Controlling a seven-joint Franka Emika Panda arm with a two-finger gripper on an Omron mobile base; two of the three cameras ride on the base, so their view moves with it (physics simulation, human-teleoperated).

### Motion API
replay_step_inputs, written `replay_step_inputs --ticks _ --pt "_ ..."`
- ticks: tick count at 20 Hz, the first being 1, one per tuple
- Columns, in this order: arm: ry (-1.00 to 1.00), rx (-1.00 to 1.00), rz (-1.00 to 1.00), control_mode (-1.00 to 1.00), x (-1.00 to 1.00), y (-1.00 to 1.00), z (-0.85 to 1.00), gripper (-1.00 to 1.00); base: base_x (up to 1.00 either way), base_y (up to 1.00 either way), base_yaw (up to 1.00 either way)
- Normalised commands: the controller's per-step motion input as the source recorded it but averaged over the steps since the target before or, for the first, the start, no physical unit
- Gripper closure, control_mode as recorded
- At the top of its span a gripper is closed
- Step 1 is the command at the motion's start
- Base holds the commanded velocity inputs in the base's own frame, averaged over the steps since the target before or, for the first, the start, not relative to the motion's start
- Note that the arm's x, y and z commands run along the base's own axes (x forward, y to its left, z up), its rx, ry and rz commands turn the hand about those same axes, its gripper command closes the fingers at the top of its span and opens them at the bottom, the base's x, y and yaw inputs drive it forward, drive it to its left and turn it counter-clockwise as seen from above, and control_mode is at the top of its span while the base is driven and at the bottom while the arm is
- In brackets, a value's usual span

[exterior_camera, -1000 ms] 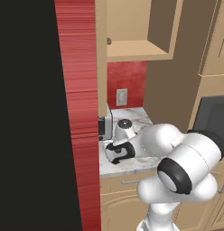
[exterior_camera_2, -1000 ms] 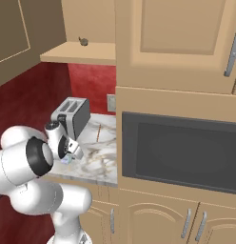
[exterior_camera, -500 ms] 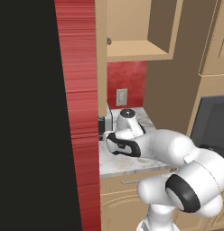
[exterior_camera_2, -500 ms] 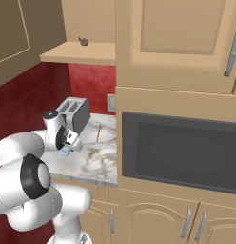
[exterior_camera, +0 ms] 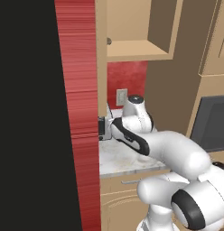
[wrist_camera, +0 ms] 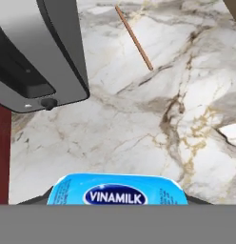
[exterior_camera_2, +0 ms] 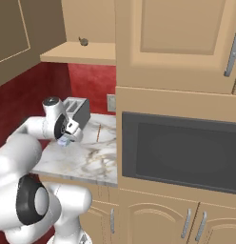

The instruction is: Pick the yogurt and yogurt from the counter and place them in the cabinets closest to them.

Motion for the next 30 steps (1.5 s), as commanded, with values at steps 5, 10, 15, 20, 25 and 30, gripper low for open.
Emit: replay_step_inputs --ticks 5,10,15,20,25,30 --pt "0.0 0.03 0.0 -1.0 -0.15 -0.1 0.63 1.0 0.0 0.0 0.0" --pt "-0.03 0.0 0.0 -1.0 -0.13 -0.1 0.64 1.0 0.0 0.0 0.0" --pt "-0.14 -0.03 0.0 -1.0 -0.16 -0.08 0.57 1.0 0.0 0.0 0.0" --pt "-0.19 -0.07 0.0 -1.0 -0.15 -0.13 0.52 1.0 0.0 0.0 0.0" --pt "-0.21 -0.07 0.0 -1.0 -0.12 -0.18 0.5 1.0 0.0 0.0 0.0" --pt "-0.22 -0.05 0.0 -1.0 -0.01 -0.16 0.48 1.0 0.0 0.0 0.0"
